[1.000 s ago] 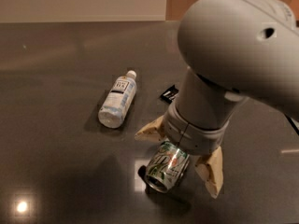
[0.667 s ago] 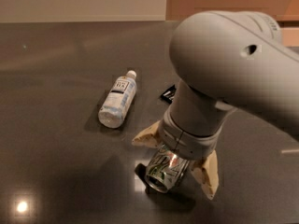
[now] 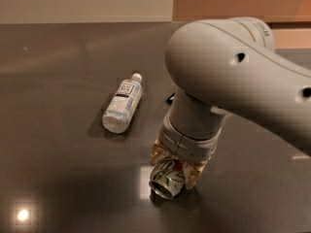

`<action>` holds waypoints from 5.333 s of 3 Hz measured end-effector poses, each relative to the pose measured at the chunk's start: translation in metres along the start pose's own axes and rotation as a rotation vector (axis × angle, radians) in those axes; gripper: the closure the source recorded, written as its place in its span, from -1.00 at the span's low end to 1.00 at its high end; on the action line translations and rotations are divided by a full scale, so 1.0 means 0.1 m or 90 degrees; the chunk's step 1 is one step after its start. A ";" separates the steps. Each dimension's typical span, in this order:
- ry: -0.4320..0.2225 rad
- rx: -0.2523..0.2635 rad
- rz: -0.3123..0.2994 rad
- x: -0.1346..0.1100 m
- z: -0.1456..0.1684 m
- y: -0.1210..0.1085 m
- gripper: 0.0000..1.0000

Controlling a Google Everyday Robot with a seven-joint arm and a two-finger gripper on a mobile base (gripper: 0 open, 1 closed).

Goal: Place 7up can upright

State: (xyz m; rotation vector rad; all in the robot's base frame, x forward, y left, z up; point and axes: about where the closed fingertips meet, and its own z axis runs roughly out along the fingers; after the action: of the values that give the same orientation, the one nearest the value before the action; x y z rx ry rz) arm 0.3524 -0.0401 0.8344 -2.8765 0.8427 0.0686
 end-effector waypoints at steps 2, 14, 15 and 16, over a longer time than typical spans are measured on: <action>-0.017 0.005 0.032 0.04 -0.23 -0.07 0.76; -0.864 0.293 0.449 0.43 -0.65 0.09 0.17; -0.868 0.304 0.448 0.44 -0.61 0.10 -0.27; -0.865 0.317 0.446 0.44 -0.57 0.12 -0.73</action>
Offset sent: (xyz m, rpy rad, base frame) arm 0.0088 -0.0007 0.0468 0.0547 0.0804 -0.1031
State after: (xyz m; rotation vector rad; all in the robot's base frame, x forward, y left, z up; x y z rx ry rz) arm 0.3836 -0.0822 0.8855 -1.3652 1.1401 1.3952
